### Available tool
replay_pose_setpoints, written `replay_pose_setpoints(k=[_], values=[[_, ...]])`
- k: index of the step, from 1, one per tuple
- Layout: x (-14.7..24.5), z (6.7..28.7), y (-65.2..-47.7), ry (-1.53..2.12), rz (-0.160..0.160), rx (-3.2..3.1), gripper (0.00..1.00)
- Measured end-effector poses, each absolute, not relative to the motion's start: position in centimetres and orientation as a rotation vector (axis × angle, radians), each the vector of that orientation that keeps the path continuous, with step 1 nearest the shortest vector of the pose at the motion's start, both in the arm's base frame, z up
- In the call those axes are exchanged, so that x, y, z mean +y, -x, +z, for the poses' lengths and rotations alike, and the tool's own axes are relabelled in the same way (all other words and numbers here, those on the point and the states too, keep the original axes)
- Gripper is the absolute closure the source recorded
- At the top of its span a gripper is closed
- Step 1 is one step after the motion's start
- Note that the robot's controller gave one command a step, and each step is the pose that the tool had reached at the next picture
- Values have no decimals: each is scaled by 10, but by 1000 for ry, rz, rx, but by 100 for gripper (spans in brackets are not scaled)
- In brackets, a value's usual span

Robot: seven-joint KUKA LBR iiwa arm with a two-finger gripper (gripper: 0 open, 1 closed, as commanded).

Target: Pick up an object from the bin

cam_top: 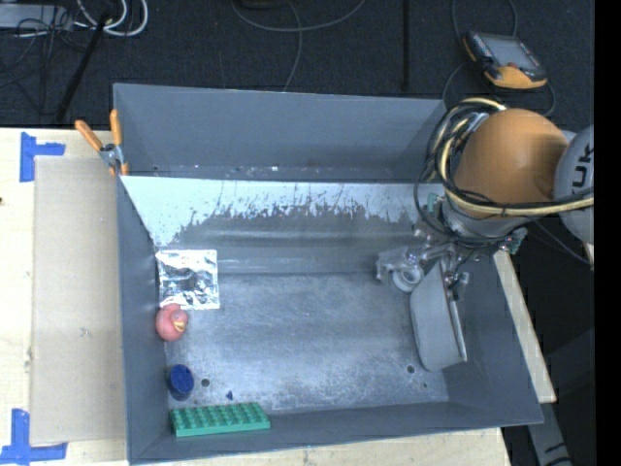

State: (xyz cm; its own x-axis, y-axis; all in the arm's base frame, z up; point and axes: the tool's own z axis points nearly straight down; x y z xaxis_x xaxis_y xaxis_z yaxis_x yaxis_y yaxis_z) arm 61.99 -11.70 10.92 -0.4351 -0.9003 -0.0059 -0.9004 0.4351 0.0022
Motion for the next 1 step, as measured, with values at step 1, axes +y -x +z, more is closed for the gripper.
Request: replay_pose_setpoints(k=[1], values=[[-127, 77, -624, 2322, 5, 2097, 0]])
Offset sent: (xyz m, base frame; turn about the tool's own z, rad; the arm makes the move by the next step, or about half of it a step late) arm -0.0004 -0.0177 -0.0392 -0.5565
